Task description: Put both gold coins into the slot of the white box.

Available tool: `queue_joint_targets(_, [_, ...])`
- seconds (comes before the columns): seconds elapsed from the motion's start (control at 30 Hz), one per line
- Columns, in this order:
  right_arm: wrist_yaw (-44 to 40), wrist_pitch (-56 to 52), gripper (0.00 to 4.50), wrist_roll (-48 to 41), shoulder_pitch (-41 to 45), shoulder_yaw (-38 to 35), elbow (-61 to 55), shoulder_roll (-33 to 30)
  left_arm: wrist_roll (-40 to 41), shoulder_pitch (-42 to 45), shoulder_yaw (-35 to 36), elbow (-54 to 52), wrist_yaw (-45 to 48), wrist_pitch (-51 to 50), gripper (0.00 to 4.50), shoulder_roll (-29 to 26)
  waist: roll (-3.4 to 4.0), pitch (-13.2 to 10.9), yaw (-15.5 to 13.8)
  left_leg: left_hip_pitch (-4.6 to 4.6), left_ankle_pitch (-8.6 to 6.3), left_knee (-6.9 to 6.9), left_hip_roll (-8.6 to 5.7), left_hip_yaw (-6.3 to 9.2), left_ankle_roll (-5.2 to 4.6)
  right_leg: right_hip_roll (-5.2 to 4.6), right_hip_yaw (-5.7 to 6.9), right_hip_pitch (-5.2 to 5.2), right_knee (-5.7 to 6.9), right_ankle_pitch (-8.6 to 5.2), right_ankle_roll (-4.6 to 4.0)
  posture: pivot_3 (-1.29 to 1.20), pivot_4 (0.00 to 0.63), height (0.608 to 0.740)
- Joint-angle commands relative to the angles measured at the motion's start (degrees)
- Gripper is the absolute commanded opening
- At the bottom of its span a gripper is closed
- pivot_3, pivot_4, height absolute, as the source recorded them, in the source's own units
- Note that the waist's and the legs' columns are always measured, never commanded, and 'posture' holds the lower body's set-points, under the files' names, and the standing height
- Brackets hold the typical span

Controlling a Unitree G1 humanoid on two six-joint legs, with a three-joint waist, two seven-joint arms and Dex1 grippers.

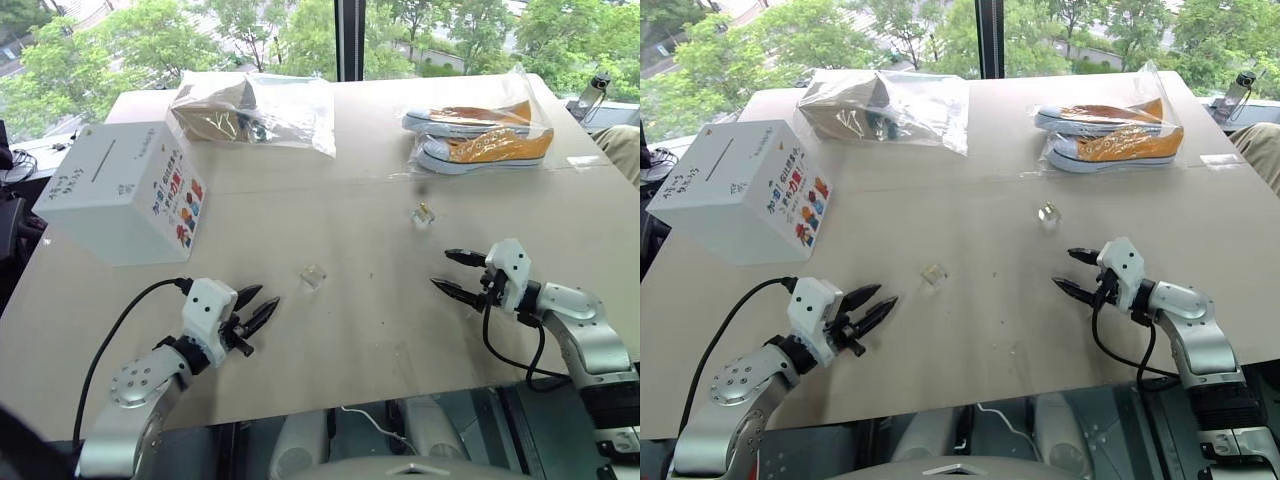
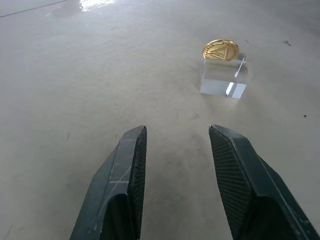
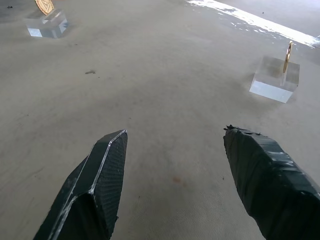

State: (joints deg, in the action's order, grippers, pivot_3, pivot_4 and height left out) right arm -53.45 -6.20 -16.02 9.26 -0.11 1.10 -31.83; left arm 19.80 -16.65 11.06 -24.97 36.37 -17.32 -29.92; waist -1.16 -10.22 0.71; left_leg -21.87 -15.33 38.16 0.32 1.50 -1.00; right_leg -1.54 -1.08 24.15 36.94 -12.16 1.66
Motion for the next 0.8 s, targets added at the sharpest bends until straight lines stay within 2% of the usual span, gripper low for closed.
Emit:
queue_joint_targets(0.03, [0.5,1.0,3.34,-0.8,0.9,-1.1,-0.2,0.5,0.2,-0.3,0.4,-0.5,0.7,0.7,1.97,-0.8,0.0,0.0,0.0,0.0,0.0,0.0,0.0,0.01,0.0,0.0,0.01,0.0,0.0,-0.01,-0.01,0.0,0.15,0.74])
queue_joint_targets(0.33, [2.1,0.7,3.34,-1.3,4.4,-1.2,1.9,2.7,-1.0,-1.4,1.3,-0.4,0.8,1.3,1.97,-1.9,0.0,0.0,0.1,0.01,0.0,0.0,0.0,-0.01,0.0,0.01,-0.01,0.0,0.0,-0.09,-0.17,0.0,0.15,0.74])
queue_joint_targets(0.5, [6.0,-0.2,3.34,-0.5,8.1,-1.2,3.5,5.5,-0.6,-1.3,1.7,-0.1,1.0,1.8,1.97,-2.3,0.0,0.0,0.1,0.01,0.0,0.0,0.01,0.02,0.0,0.02,0.01,0.0,0.01,-0.09,-0.17,0.0,0.15,0.74])
queue_joint_targets(0.8, [18.3,0.0,3.34,6.2,20.8,0.2,16.1,11.9,8.5,5.7,2.7,-6.9,2.5,-3.5,1.97,-3.2,0.01,0.0,0.0,-0.02,0.0,0.05,-0.01,0.02,0.0,-0.01,0.02,0.0,0.03,0.05,0.0,0.0,0.15,0.74])
